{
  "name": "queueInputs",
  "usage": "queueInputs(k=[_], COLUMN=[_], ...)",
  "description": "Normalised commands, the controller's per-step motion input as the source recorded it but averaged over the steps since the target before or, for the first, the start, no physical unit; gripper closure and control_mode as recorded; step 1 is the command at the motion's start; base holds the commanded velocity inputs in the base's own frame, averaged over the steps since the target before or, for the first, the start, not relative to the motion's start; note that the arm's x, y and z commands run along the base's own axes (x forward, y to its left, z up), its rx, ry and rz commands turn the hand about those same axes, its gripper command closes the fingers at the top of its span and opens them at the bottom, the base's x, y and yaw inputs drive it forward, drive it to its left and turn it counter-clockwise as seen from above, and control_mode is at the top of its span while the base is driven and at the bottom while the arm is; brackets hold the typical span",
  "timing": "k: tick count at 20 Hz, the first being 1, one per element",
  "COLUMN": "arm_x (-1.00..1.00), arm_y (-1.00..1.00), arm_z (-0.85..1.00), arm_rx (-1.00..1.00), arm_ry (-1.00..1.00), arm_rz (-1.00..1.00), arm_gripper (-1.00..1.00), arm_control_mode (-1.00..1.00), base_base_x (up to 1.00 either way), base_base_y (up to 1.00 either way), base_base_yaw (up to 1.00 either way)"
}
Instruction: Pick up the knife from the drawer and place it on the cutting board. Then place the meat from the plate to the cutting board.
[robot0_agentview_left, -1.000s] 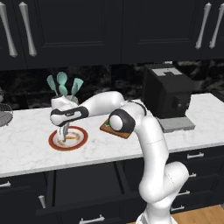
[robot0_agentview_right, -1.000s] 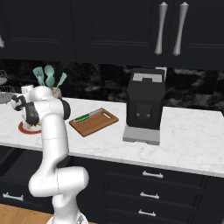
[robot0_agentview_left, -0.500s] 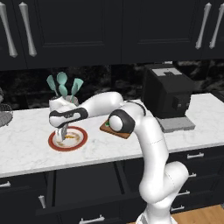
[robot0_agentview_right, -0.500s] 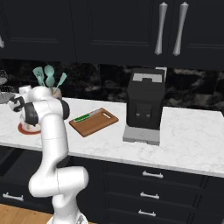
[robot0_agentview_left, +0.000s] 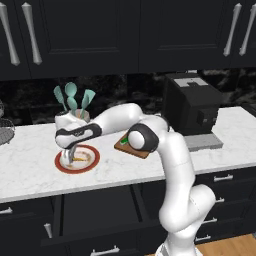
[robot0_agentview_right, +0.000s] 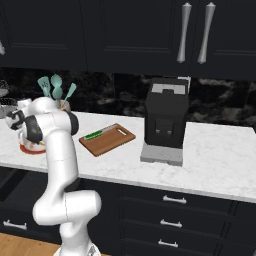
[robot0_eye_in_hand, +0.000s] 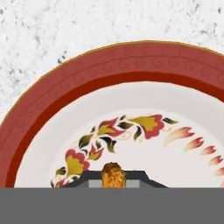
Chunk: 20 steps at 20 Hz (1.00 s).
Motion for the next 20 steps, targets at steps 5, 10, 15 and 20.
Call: queueInputs(k=[5, 10, 15, 20], arm_x=[-0.02, -0.09, -0.55, -0.59], arm_y=[-0.06, -0.33, -0.48, -0.67], arm_z=[0.65, 0.50, 0.16, 0.13], arm_rx=[0.00, 0.00, 0.00, 0.00], arm_ry=[0.00, 0.00, 0.00, 0.00], arm_rz=[-0.04, -0.24, -0.37, -0.37], arm_gripper=[1.00, 1.00, 1.00, 1.00], arm_control_mode=[-1.00, -1.00, -1.00, -1.00], base_base_x=[0.00, 0.00, 0.00, 0.00], base_base_y=[0.00, 0.00, 0.00, 0.00], base_base_yaw=[0.00, 0.00, 0.00, 0.00])
